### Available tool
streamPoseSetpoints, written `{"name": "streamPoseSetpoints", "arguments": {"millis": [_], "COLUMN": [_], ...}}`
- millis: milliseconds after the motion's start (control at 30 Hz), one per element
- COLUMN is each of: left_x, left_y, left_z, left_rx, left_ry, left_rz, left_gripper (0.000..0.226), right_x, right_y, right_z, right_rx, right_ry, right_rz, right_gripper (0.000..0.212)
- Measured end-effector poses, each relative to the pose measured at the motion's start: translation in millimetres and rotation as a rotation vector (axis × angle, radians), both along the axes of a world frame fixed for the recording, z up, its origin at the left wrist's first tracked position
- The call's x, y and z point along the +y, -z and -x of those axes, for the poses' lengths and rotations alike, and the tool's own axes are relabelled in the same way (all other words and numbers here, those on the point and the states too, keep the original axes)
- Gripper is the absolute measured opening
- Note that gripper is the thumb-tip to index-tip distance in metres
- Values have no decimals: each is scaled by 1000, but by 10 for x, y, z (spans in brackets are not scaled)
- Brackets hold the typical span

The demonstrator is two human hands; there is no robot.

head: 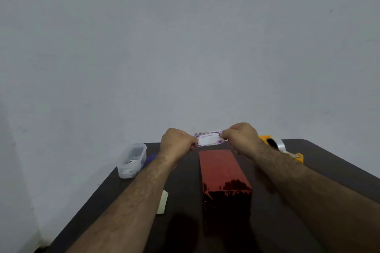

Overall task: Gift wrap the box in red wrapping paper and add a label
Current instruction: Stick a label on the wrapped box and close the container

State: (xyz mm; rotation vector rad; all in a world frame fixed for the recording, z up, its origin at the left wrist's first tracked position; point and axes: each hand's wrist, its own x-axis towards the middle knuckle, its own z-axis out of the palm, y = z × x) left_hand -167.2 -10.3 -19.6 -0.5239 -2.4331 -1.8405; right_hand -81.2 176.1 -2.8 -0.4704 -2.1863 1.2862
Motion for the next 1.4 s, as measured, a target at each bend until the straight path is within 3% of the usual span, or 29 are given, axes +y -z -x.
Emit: {"name": "streamPoseSetpoints", "arguments": {"millis": [133,333,433,1000,1400], "left_x": [105,215,198,330,397], "left_y": [105,158,91,255,370], "left_z": [107,289,341,497,452], "left_rx": [-2,-121,-222,-334,-406], "left_ry": [-23,-43,-4,145,103], "left_rz": [144,37,-3,40,156], "left_gripper": [10,25,20,3,9], "right_x": [222,377,381,428,421], "right_y": [46,154,152,295,341], "right_z": [61,297,368,400,436], "right_rx": [-119,-185,-160,-252,-364], "right_ry": [17,-192,-255,-161,-1], "right_rz": [31,58,119,263,-34], "right_gripper": [26,19,23,31,10]}}
